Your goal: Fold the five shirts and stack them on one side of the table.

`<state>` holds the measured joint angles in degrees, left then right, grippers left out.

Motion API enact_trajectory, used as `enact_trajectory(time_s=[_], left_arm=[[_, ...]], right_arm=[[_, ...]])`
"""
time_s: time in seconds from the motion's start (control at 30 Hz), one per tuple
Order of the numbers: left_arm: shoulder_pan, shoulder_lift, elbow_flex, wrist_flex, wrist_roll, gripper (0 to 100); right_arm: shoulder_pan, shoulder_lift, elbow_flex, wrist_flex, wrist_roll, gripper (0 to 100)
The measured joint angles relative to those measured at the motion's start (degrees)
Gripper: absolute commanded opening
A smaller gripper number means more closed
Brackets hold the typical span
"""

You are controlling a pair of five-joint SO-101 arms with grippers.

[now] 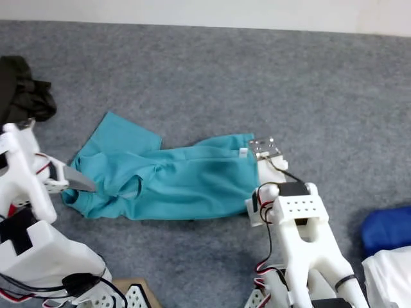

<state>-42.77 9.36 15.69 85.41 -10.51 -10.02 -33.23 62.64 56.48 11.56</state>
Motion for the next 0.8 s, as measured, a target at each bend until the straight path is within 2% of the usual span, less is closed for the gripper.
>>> enact_trajectory(time_s=[0.13, 0.3, 0.4, 0.53, 0.7, 0.8], left_arm=[[-2.0, 0.0, -2.1, 0.6, 0.0, 39], [-1.4, 0.0, -5.3, 4.0, 0.0, 39], [1.8, 0.0, -7.5, 6.7, 0.0, 39], [6.6, 0.0, -9.0, 8.2, 4.1, 39], [11.1, 0.0, -9.1, 8.1, 8.2, 39], [13.8, 0.0, -10.5, 4.2, 11.0, 39]], right_arm=[[0.1, 0.0, -0.1, -0.3, 0.0, 22.7], [0.1, 0.0, -0.1, -0.4, 0.1, 22.7], [0.1, 0.0, -0.1, 1.7, 0.1, 22.7], [2.5, 0.0, -0.1, 3.5, 0.1, 22.7], [5.9, 0.0, -0.2, 3.3, 0.1, 22.7], [6.3, 0.0, -0.2, 0.4, 0.1, 22.7]])
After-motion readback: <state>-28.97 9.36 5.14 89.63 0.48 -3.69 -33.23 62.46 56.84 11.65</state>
